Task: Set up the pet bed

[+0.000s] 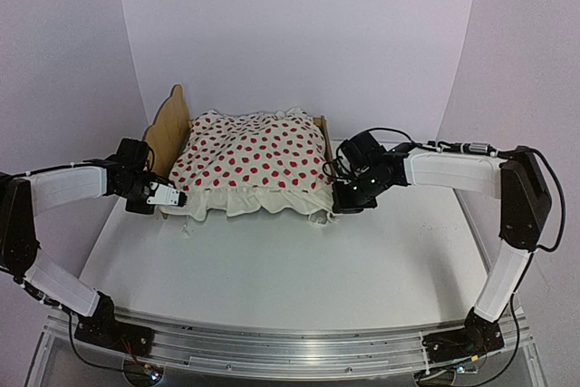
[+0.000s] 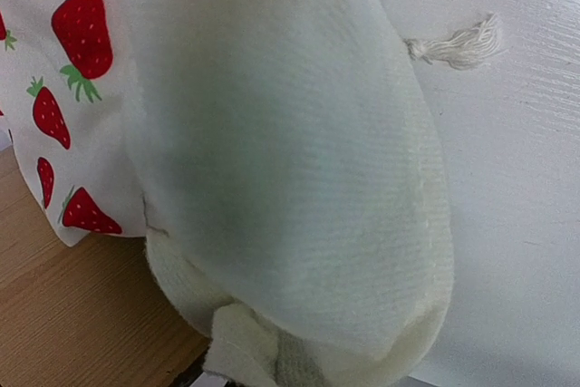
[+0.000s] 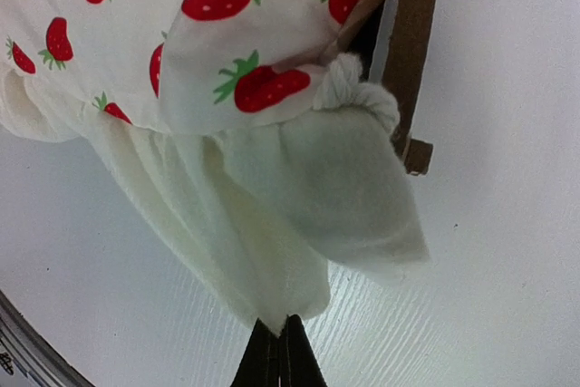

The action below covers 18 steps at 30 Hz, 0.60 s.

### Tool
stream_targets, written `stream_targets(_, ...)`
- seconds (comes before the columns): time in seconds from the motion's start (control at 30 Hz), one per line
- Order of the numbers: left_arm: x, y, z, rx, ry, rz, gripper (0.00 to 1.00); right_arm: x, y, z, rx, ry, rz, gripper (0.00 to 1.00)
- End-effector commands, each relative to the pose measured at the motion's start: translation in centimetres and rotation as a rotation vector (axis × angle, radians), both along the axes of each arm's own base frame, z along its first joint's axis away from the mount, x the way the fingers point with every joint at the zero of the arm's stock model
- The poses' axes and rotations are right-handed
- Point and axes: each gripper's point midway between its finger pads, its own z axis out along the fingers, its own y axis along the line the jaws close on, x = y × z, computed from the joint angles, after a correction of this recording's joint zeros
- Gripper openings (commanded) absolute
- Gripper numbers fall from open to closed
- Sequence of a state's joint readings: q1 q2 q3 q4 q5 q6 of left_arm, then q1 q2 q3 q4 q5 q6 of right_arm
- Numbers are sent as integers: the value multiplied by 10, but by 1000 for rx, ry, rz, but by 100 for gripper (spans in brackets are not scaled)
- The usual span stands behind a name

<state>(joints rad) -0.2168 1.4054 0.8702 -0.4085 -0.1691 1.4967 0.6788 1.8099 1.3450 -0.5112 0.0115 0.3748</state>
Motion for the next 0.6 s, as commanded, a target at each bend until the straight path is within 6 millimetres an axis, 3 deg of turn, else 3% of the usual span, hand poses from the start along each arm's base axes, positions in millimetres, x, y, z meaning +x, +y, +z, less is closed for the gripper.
stream_targets(0.0, 2, 19, -3, 50, -14, 45, 0, -18, -5, 7, 43, 49, -8, 0)
stream_targets(0.43, 8, 38, -2, 55, -28, 82, 0, -38, -1, 19, 113, 111, 8, 0)
stream_targets(0.57, 5, 39, -5, 52, -15, 88, 0, -54, 3, 18, 132, 151, 18, 0)
